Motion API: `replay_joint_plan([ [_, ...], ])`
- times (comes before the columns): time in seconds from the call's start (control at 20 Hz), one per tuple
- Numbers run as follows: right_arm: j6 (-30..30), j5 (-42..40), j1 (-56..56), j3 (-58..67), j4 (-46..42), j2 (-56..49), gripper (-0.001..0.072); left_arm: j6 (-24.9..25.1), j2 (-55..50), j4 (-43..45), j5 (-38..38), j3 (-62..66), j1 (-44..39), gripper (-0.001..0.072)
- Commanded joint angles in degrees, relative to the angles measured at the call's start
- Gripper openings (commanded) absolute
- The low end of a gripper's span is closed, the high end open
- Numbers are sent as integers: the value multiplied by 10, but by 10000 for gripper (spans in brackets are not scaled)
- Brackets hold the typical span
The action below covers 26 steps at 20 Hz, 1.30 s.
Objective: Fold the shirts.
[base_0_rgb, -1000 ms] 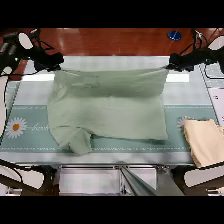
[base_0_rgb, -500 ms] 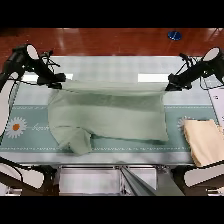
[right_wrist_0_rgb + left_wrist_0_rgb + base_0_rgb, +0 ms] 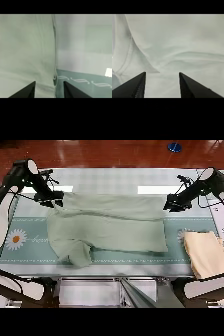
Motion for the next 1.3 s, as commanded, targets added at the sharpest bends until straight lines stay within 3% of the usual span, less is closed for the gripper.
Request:
replay_joint_plan([
  [0.0, 11, 17, -9, -12, -38, 39, 415, -7, 28, 63, -68, -10, 4, 510],
  [0.15, 10, -48, -46, -113, -19, 133, 415, -14, 123, 57, -28, -119, 58, 510],
  [0.25, -38, -104, -73, -225, 73, 209, 415, -30, 205, 31, 26, -232, 114, 510],
  [0.35, -127, -162, -75, -350, 213, 290, 415, -20, 318, -116, 127, -374, 183, 510],
  [0.4, -148, -187, -69, -403, 263, 323, 415, 11, 367, -185, 160, -435, 210, 510],
  [0.5, -173, -195, -65, -456, 307, 360, 415, 35, 434, -211, 160, -523, 250, 510],
  [0.7, -173, -205, -82, -449, 318, 386, 415, 50, 459, -134, 127, -604, 269, 510],
  [0.9, -173, -180, -172, -393, 381, 385, 415, 43, 458, -186, 150, -655, 243, 510],
  [1.05, -181, -153, -274, -363, 424, 385, 414, 24, 453, -222, 212, -687, 209, 509],
  [1.15, -179, -114, -332, -363, 387, 385, 414, 33, 450, -268, 257, -700, 180, 507],
  [1.2, -168, -84, -348, -363, 317, 385, 414, 55, 442, -285, 264, -702, 162, 464],
  [1.25, -145, -61, -346, -368, 219, 386, 413, 71, 429, -293, 267, -702, 147, 315],
])
